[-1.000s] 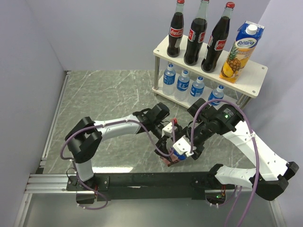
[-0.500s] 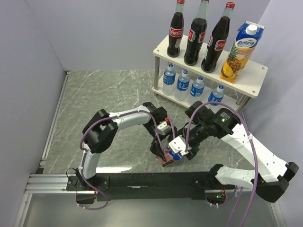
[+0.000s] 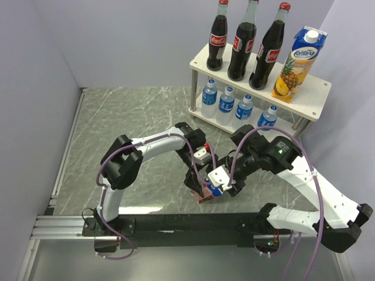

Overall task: Place and organize the beverage onto the shelf
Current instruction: Adjust the drink at the center of the board.

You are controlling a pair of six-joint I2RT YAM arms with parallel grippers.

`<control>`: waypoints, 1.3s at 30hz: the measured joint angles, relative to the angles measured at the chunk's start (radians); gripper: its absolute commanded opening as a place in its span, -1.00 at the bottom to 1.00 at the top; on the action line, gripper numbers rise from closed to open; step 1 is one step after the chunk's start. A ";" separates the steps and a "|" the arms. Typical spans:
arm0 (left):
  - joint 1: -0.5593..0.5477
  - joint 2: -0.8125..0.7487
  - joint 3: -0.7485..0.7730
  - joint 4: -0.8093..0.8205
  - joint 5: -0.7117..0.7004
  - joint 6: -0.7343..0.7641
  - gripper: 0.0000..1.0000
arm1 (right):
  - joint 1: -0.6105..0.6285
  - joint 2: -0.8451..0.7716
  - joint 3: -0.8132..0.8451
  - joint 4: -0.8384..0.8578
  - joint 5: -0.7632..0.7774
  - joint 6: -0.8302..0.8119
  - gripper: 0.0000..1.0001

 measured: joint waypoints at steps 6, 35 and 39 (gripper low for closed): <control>0.007 0.024 0.163 -0.039 -0.085 -0.063 -0.99 | 0.000 -0.026 0.044 0.005 0.077 0.029 -0.22; -0.049 -0.420 -0.428 1.161 -0.489 -1.387 -0.99 | -0.084 -0.106 -0.007 0.034 0.146 0.272 0.38; -0.048 -0.469 -0.516 1.233 -0.524 -1.469 -0.99 | -0.084 -0.094 -0.036 0.079 0.133 0.317 0.46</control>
